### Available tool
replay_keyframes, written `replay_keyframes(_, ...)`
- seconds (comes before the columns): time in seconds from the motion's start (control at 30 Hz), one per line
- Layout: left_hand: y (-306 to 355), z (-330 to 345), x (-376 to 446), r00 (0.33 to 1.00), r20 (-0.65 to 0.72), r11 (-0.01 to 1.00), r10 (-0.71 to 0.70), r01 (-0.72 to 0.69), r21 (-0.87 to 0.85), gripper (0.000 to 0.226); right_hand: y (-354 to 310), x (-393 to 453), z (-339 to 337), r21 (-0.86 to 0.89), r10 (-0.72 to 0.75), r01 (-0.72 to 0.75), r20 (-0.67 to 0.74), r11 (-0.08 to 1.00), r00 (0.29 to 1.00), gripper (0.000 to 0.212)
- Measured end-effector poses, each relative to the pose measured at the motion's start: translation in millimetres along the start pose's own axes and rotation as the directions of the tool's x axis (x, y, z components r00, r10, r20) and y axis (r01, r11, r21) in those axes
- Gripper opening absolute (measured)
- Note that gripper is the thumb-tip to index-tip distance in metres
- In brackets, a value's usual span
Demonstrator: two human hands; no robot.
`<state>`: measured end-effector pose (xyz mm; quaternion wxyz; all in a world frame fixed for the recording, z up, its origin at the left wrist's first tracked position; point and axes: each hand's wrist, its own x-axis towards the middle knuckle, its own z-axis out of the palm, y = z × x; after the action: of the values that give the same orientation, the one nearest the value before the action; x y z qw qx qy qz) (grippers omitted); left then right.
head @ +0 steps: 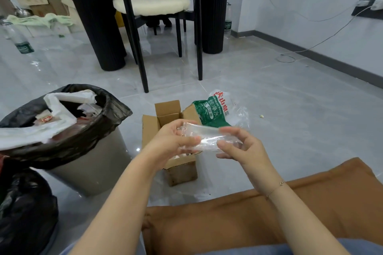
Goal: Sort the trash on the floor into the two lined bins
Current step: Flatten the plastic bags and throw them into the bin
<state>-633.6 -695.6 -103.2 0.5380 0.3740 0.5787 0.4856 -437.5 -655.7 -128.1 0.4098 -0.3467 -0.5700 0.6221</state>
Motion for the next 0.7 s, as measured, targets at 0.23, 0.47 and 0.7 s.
replay_keyframes(0.23, 0.8, -8.7, 6.8, 0.986, -0.122, 0.987, 0.113, -0.097, 0.131, 0.032, 7.1, 16.9, 18.7, 0.023, 0.045, -0.041, -0.207, 0.999, 0.977, 0.037)
replay_keyframes(0.47, -38.9, -39.4, 53.5, 0.964, -0.126, 0.627, 0.233, -0.05, 0.778, 0.03, -13.5, 72.6, 14.6, -0.439, -0.097, 0.003, -0.191, 0.899, 0.977, 0.034)
replay_keyframes(0.7, -59.3, -33.6, 72.1, 0.991, 0.113, 0.164, -0.071, -0.1, 0.981, 0.043, 1.0, 120.5, 56.6, -0.499, -0.025, -0.038, -0.118, 0.866, 0.993, 0.039)
